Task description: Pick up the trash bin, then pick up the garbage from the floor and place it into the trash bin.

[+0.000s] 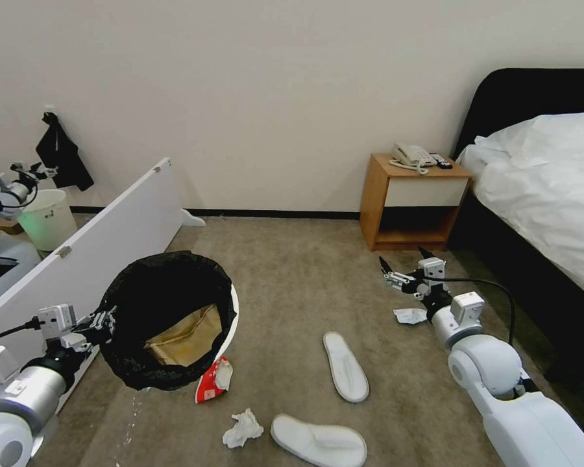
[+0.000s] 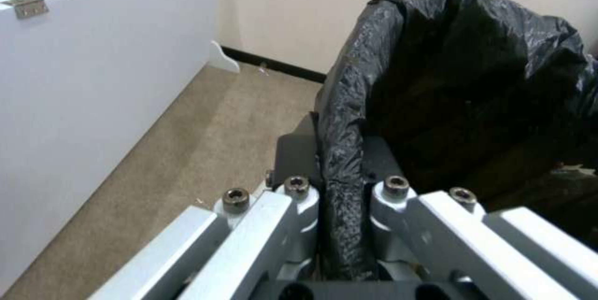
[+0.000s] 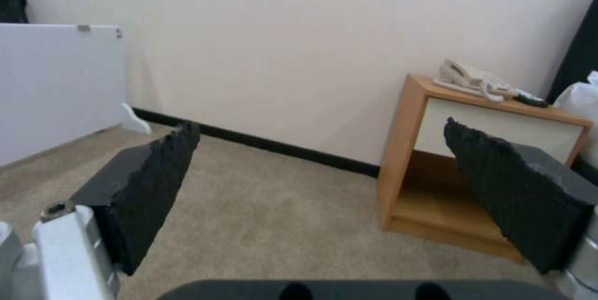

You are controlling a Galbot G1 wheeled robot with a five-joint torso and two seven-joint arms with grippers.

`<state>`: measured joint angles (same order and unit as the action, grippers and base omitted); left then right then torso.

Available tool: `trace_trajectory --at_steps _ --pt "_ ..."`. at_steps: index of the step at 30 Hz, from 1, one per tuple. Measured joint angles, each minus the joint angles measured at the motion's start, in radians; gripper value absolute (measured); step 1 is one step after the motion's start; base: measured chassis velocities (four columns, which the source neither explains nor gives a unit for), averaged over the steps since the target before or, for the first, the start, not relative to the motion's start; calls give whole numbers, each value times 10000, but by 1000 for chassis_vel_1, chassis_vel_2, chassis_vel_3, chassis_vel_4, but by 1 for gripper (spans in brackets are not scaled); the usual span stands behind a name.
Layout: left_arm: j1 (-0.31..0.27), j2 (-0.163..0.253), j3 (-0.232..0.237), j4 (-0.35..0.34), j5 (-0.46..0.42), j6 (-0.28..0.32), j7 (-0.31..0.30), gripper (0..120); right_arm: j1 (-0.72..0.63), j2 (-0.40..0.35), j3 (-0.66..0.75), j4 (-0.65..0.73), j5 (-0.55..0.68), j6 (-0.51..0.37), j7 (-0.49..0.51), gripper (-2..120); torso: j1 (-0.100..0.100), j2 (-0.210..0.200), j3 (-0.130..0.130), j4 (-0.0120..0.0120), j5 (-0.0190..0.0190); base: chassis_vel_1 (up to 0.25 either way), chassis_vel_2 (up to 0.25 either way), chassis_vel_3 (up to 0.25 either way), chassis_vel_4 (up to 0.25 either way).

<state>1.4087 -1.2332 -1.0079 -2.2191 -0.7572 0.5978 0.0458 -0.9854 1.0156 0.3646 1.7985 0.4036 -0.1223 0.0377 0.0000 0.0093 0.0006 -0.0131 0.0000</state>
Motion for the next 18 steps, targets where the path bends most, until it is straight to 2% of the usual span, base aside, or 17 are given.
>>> trace_trajectory --at_steps 9,18 --pt "5 -9 31 20 -42 -49 6 4 -17 0 0 -55 -209 69 -47 100 0 1 -3 -1 0 0 0 0 0" --pt "-11 -66 25 -27 -64 145 47 4 -91 30 13 -78 -313 136 -134 100 0 -1 -2 -2 0 0 0 0 0"
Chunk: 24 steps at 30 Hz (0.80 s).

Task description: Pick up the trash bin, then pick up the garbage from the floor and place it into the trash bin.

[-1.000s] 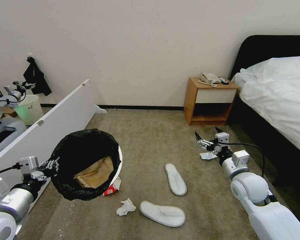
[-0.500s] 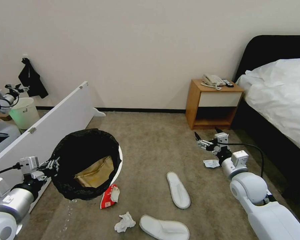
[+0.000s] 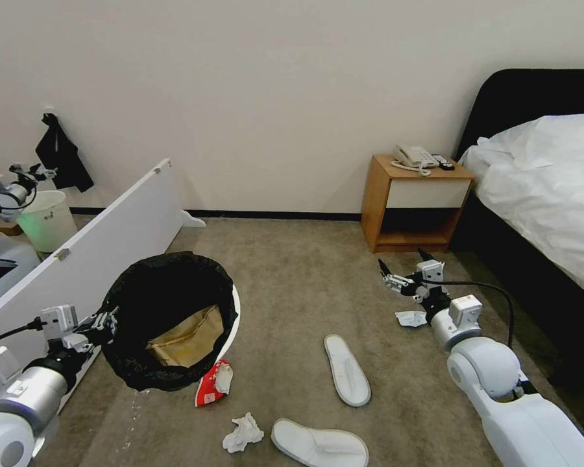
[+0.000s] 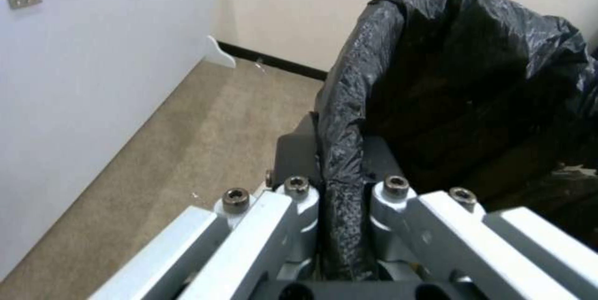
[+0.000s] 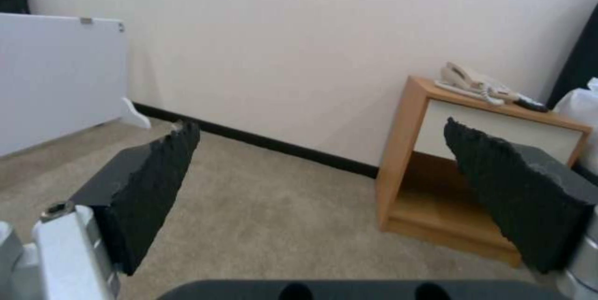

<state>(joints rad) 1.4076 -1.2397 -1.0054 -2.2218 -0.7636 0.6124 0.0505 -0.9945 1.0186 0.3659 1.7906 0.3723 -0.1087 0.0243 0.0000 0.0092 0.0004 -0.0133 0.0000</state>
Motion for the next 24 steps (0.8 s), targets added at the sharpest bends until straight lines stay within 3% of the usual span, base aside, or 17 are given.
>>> trace_trajectory --at_steps 15,18,24 --pt "10 -102 118 57 -5 -320 -87 4 -315 -209 8 -90 -530 47 -297 100 0 -1 0 7 0 33 33 39 28" --pt "28 -101 133 85 6 -358 -89 4 -680 -440 29 5 -613 50 -935 100 0 0 0 -5 0 0 0 0 0" --pt "47 -128 223 143 90 -358 -91 4 -1718 -1046 122 88 -830 331 -2475 100 0 -1 0 1 1 0 0 0 0"
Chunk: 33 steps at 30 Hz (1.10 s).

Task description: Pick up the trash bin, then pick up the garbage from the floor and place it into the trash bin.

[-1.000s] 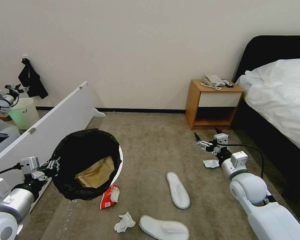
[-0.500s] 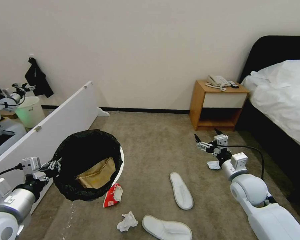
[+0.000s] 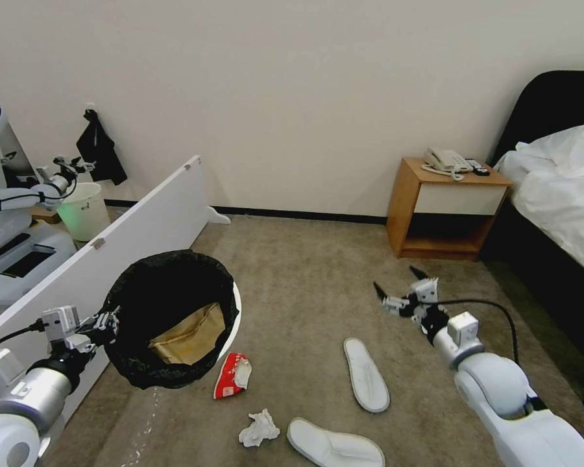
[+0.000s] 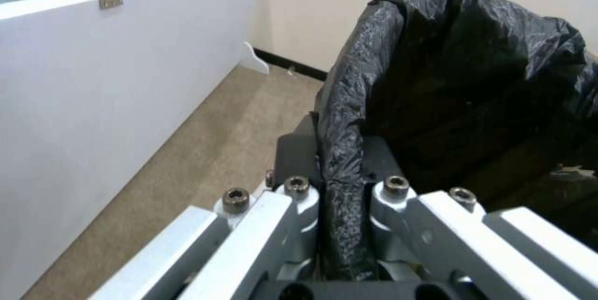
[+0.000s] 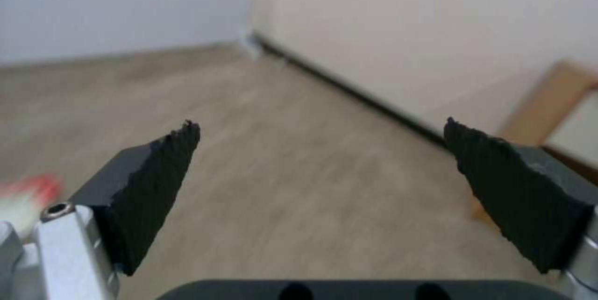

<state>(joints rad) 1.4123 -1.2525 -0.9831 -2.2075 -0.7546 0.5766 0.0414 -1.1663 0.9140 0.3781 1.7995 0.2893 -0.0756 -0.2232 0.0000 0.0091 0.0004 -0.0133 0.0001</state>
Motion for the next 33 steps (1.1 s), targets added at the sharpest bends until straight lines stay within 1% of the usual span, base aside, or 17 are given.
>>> trace_trajectory --at_steps 1,2,4,5,7,8,10,11,12,13,14,15,16,17,19,24,33 --pt "10 -3 32 15 14 0 0 4 -260 -134 17 -48 -130 129 -359 100 0 0 0 -1 0 0 0 0 0" --pt "10 -3 32 15 14 0 0 4 -260 -134 17 -48 -130 129 -359 100 0 0 0 -1 0 0 0 0 0" --pt "48 -5 94 46 43 0 1 4 -790 -437 25 -309 -524 552 -1054 100 0 0 0 -1 1 0 0 0 0" --pt "48 -5 94 46 43 0 1 4 -790 -437 25 -309 -524 552 -1054 100 0 0 0 -1 1 0 0 0 0" --pt "106 -15 169 123 136 1 13 4 -1342 -801 118 -661 -1103 845 -2575 100 0 0 0 -1 3 0 0 0 0" --pt "106 -15 169 123 136 1 13 4 -1342 -801 118 -661 -1103 845 -2575 100 0 0 0 -1 3 0 0 0 0" --pt "140 -19 201 188 191 1 42 4 -1660 -986 436 -844 -1550 955 -4212 100 0 1 0 1 -3 0 0 0 0" --pt "152 -27 219 247 246 -4 87 4 -1731 -977 761 -1062 -1993 1264 -5812 100 0 1 0 -2 -1 0 0 0 0" --pt "152 -27 219 247 246 -4 87 4 -1731 -977 761 -1062 -1993 1264 -5812 100 0 1 0 -2 -1 0 0 0 0" --pt "154 -35 226 277 272 -15 105 4 -1687 -905 989 -1220 -2345 1546 -6856 100 0 1 0 -2 -2 0 0 0 0" --pt "154 -35 226 277 272 -15 105 4 -1687 -905 989 -1220 -2345 1546 -6856 100 0 1 0 -2 -2 0 0 0 0" --pt "160 -64 247 325 298 -45 131 4 -1529 -717 1343 -1474 -3115 2084 -8499 100 0 1 0 1 -1 0 0 0 0" --pt "161 -82 264 347 306 -50 135 4 -1448 -621 1508 -1628 -3602 2343 -9217 100 0 1 0 5 1 0 0 0 0" --pt "161 -82 264 347 306 -50 135 4 -1448 -621 1508 -1628 -3602 2343 -9217 100 0 1 0 5 1 0 0 0 0" --pt "160 -137 302 383 335 -66 152 4 -1423 -531 1567 -1866 -3785 2682 -9546 100 0 1 0 2 -2 0 0 0 0" --pt "187 -225 378 476 501 -160 247 4 -1404 -356 1568 -2048 -4008 2892 -9744 100 0 0 0 -1 0 0 0 0 0" --pt "487 -380 539 789 899 -454 526 4 -1288 22 1566 -2433 -5176 3325 -9885 100 0 1 0 0 -2 0 0 0 0"
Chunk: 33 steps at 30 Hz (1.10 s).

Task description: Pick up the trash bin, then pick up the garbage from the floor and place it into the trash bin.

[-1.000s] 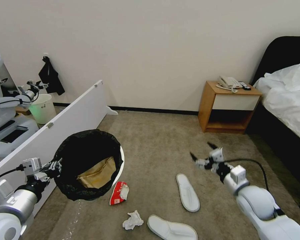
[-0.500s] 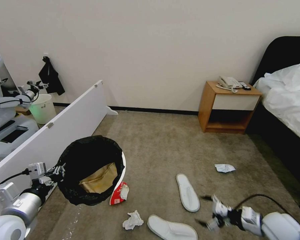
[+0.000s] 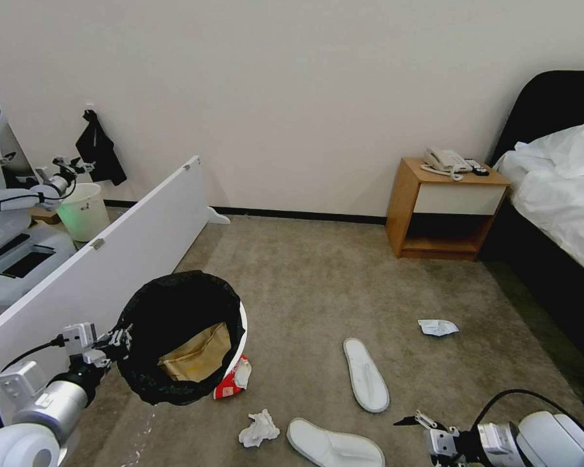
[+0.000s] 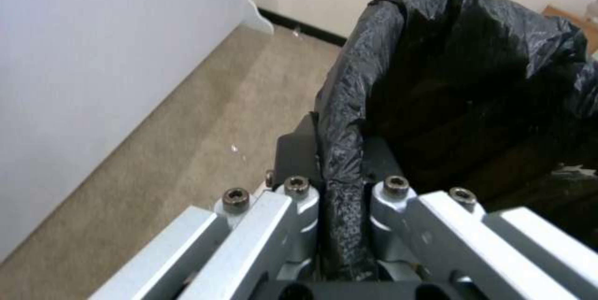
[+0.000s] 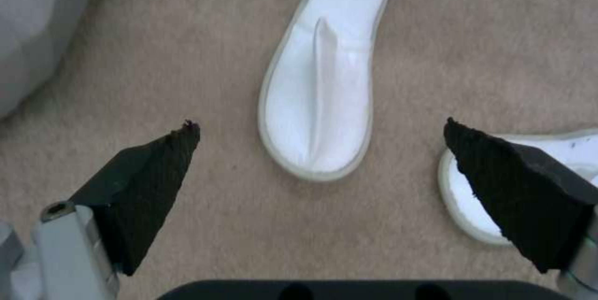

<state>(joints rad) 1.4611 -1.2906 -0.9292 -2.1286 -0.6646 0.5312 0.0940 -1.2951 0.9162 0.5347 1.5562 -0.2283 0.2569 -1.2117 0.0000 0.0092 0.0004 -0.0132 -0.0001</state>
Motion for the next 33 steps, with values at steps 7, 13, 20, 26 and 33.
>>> trace_trajectory --at_steps 7,13,20,26,33 --pt "86 -250 -210 162 -149 -84 57 4 287 537 -208 -880 -793 313 239 100 0 0 0 0 1 0 0 0 0" --pt "54 -278 -528 126 -453 -197 133 4 572 801 -308 -1389 -989 455 455 100 0 0 0 -1 3 0 0 0 0" --pt "52 -266 -772 44 -703 -349 225 4 1591 1332 -633 -2388 -994 667 1069 100 0 0 0 0 -1 0 0 0 0" --pt "55 -396 -700 21 -651 -387 250 4 2155 1752 -1052 -3113 -985 778 1507 100 0 0 1 1 2 0 0 0 0" --pt "36 -435 -649 80 -558 -451 277 4 2404 2103 -1460 -3623 -971 801 1758 100 0 0 1 0 0 0 0 0 0"
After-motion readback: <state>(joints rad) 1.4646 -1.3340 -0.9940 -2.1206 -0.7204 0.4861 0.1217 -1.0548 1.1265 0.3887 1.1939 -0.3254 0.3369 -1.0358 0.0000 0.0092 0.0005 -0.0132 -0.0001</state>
